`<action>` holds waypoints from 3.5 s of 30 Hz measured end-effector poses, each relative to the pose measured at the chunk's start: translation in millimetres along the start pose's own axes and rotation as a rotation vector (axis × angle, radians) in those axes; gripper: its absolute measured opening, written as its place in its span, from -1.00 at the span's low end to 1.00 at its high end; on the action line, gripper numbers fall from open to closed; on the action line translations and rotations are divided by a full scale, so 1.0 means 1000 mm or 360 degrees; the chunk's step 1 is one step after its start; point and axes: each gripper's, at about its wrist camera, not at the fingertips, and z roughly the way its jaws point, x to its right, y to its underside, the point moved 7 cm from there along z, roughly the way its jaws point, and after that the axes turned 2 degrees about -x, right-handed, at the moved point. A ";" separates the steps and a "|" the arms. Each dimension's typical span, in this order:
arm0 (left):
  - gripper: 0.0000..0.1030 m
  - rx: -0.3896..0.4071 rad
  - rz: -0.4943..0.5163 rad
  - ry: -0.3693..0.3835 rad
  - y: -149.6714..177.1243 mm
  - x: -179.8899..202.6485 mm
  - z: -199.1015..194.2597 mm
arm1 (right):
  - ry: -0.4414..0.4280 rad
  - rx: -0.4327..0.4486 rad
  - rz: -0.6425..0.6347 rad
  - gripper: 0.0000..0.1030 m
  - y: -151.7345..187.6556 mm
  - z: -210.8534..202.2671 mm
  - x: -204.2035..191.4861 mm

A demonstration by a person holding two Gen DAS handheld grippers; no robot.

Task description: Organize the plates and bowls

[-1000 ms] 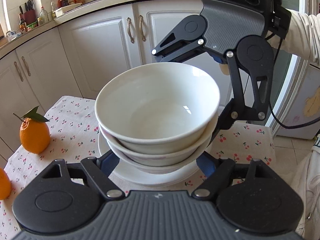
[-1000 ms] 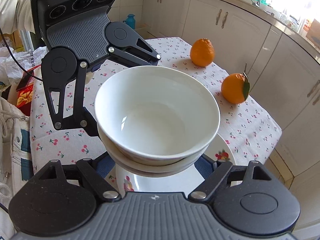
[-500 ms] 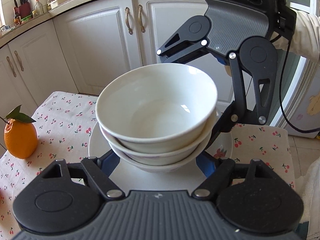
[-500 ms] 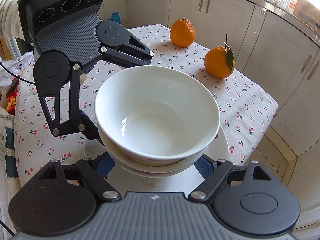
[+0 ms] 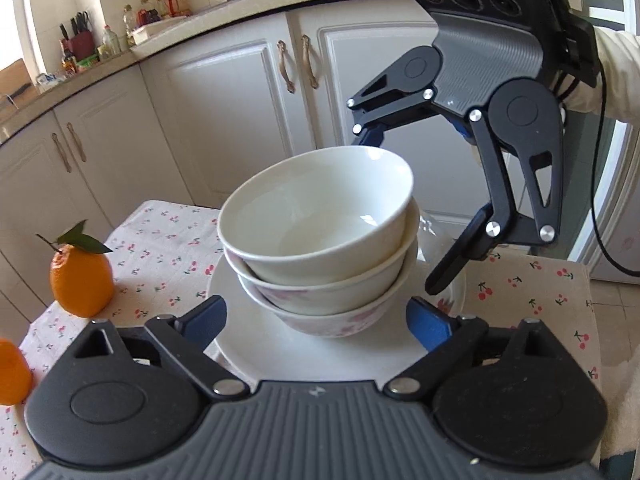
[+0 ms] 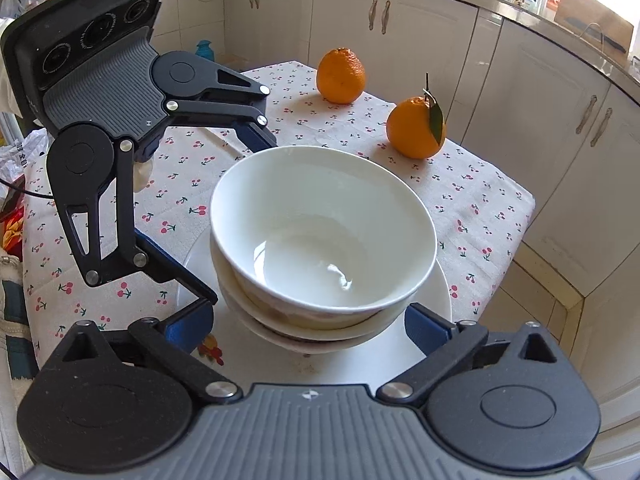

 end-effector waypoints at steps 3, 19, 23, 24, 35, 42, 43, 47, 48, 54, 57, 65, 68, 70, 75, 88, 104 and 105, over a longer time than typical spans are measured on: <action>0.94 0.0083 -0.0127 -0.0049 0.003 0.002 -0.025 | 0.0094 -0.0006 0.0118 1.00 0.005 -0.012 -0.009; 0.99 0.0121 -0.0862 -0.0764 0.029 0.005 -0.113 | 0.0775 0.0182 0.0884 1.00 0.003 -0.068 -0.069; 0.99 0.0102 -0.0981 -0.0859 0.032 0.009 -0.130 | 0.0815 0.0213 0.0928 1.00 -0.002 -0.074 -0.081; 0.99 0.0102 -0.1006 -0.0873 0.032 0.010 -0.133 | 0.0827 0.0220 0.0920 1.00 -0.004 -0.076 -0.084; 0.99 0.0068 -0.1120 -0.1047 0.039 0.014 -0.154 | 0.0921 0.0316 0.0915 1.00 -0.017 -0.088 -0.096; 0.99 0.0069 -0.1137 -0.1099 0.041 0.015 -0.158 | 0.0922 0.0344 0.0891 1.00 -0.021 -0.089 -0.102; 0.99 0.0068 -0.1137 -0.1098 0.040 0.015 -0.158 | 0.0919 0.0346 0.0891 1.00 -0.021 -0.088 -0.102; 0.99 0.0062 -0.1147 -0.1103 0.040 0.015 -0.158 | 0.0920 0.0349 0.0890 1.00 -0.021 -0.088 -0.102; 0.99 0.0063 -0.1147 -0.1103 0.039 0.016 -0.158 | 0.0918 0.0353 0.0891 1.00 -0.021 -0.089 -0.102; 0.99 0.0068 -0.1142 -0.1114 0.038 0.017 -0.160 | 0.0915 0.0363 0.0891 1.00 -0.020 -0.091 -0.102; 0.99 0.0072 -0.1144 -0.1112 0.038 0.017 -0.161 | 0.0912 0.0367 0.0891 1.00 -0.021 -0.091 -0.102; 0.99 0.0069 -0.1148 -0.1113 0.038 0.017 -0.162 | 0.0912 0.0371 0.0884 1.00 -0.021 -0.092 -0.103; 0.99 0.0067 -0.1152 -0.1114 0.038 0.017 -0.163 | 0.0913 0.0372 0.0882 1.00 -0.021 -0.092 -0.103; 0.99 0.0067 -0.1151 -0.1114 0.038 0.017 -0.163 | 0.0914 0.0371 0.0881 1.00 -0.021 -0.092 -0.103; 0.99 0.0061 -0.1156 -0.1113 0.038 0.017 -0.162 | 0.0920 0.0368 0.0876 1.00 -0.021 -0.092 -0.104; 0.99 0.0057 -0.1159 -0.1113 0.038 0.016 -0.161 | 0.0920 0.0369 0.0873 1.00 -0.022 -0.092 -0.105; 0.98 0.0055 -0.1161 -0.1114 0.038 0.016 -0.161 | 0.0923 0.0370 0.0867 1.00 -0.023 -0.093 -0.106; 0.98 0.0055 -0.1161 -0.1114 0.038 0.016 -0.161 | 0.0923 0.0370 0.0866 1.00 -0.023 -0.093 -0.106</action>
